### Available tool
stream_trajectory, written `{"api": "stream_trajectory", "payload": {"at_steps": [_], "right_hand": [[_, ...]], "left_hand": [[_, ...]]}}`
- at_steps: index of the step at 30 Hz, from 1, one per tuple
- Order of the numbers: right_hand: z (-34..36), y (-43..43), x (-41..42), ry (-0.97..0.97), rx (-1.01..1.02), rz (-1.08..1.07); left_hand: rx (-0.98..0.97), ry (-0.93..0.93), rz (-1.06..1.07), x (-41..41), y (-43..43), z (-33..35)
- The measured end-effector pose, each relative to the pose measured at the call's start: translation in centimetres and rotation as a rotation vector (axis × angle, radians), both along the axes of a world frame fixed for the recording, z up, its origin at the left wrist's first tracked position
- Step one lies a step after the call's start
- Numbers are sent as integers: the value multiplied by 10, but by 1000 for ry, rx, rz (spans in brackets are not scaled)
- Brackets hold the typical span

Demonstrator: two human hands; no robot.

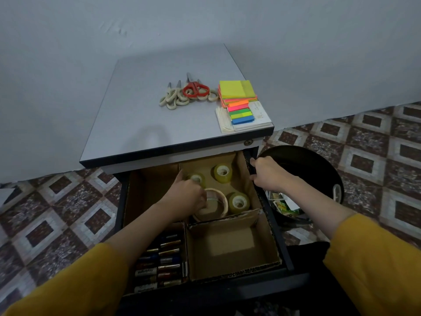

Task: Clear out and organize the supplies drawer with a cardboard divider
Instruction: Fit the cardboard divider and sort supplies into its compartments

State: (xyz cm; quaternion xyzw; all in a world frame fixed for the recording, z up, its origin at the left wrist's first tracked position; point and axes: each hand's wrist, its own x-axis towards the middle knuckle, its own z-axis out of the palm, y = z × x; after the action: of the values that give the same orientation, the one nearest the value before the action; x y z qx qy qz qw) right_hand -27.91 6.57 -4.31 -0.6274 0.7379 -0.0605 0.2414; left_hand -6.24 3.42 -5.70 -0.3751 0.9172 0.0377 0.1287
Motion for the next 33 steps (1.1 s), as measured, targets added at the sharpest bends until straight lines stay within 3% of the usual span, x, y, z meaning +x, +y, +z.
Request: {"api": "stream_trajectory", "payload": {"at_steps": [6, 12, 33], "right_hand": [[0, -1, -1, -29, -4, -2], [-4, -1, -5, -49, -26, 10], [-14, -5, -8, -29, -31, 13]], "left_hand": [[31, 59, 14, -28, -15, -17], [45, -73, -27, -52, -15, -37], [-31, -71, -85, -53, -24, -48]]}}
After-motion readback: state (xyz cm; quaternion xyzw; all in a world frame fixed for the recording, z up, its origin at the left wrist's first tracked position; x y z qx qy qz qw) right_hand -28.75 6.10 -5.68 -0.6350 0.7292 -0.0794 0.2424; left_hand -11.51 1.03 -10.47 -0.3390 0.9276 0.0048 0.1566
